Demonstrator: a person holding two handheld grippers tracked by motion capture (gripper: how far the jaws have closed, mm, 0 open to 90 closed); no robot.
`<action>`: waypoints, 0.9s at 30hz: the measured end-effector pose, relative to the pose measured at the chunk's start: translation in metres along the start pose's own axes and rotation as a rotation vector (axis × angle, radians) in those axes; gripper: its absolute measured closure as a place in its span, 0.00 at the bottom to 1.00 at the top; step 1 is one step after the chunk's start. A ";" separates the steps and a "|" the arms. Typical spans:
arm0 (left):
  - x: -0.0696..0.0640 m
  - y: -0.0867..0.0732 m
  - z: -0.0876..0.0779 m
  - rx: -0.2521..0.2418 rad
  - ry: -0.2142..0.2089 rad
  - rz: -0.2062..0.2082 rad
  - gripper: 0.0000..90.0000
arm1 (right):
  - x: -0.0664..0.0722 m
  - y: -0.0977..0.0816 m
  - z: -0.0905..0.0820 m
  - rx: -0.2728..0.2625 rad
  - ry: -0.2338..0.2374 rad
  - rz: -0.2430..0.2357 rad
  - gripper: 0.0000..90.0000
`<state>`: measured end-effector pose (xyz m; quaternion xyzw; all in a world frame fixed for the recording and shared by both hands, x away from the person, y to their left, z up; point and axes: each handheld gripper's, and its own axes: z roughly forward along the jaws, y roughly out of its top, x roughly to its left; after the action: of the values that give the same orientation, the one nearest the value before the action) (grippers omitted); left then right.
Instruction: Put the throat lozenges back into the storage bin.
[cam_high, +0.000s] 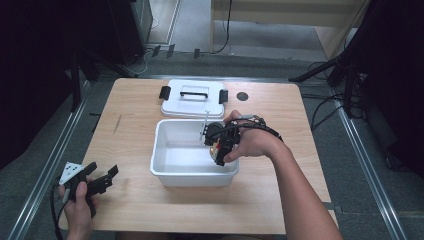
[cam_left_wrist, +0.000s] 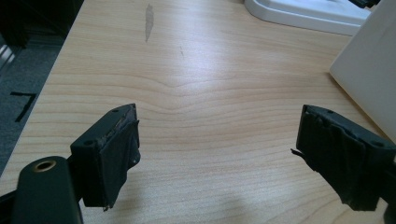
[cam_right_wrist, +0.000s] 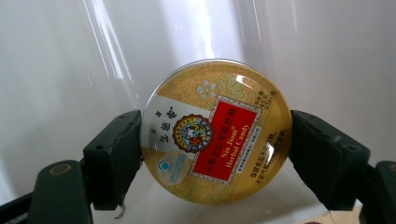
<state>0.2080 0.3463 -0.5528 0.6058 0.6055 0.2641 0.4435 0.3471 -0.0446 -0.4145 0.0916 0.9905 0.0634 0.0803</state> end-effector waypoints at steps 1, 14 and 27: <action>0.000 0.000 0.000 0.000 0.000 0.000 0.16 | 0.001 0.000 0.001 0.009 -0.002 0.006 0.24; 0.001 0.000 0.000 0.002 -0.001 -0.004 0.16 | 0.002 0.006 0.024 0.068 -0.005 -0.030 0.23; 0.001 0.000 0.000 -0.002 0.000 -0.008 0.16 | 0.002 0.003 0.023 0.050 -0.005 -0.015 0.21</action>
<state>0.2084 0.3468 -0.5529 0.6030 0.6076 0.2631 0.4449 0.3500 -0.0388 -0.4367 0.0863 0.9922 0.0378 0.0812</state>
